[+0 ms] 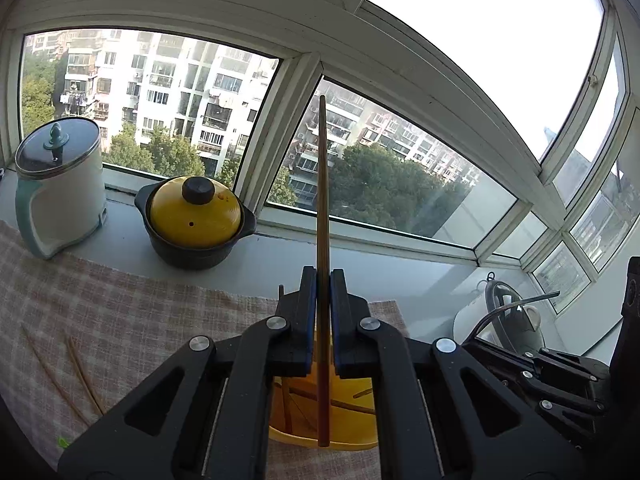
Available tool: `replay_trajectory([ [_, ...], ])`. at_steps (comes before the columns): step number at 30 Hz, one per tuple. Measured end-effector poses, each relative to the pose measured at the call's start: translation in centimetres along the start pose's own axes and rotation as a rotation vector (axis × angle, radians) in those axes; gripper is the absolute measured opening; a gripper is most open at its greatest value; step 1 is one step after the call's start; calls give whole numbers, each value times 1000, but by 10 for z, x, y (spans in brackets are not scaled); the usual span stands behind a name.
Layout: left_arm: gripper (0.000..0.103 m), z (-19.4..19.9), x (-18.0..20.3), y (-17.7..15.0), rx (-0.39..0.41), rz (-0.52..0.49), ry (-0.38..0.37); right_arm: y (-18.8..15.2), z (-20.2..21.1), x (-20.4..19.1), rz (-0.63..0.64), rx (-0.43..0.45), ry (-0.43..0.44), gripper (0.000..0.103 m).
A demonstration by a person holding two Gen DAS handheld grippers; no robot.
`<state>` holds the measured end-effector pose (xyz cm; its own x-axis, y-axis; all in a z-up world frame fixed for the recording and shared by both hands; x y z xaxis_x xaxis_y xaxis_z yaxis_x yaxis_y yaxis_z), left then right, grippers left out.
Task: Organize utensils
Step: 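Lower the fork into the yellow bin with the right gripper while the left drops its chopstick in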
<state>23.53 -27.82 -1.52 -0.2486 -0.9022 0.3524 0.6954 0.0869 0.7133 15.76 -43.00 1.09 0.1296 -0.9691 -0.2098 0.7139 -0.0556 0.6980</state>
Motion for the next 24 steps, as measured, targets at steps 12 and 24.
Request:
replay_trajectory([
  [12,4,-33,10,-27,9,-85,58,-14,-41,26,-36,-95,6,2],
  [24,4,-32,6,-37,-36,-112,48,-33,-63,20,1,-159,-27,3],
])
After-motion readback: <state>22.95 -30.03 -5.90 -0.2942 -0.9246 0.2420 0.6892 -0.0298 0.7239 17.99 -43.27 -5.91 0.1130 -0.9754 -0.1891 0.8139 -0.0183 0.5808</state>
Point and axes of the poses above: each gripper's, at about its wrist camera, not at the fingertips, and z roughly against the way its jaws point, x to its right, y to its top, the point moved 2 cm from there along -z, roughly the way its jaws point, and after that the axes turned 8 degrees about y, right-handed, at the moved point
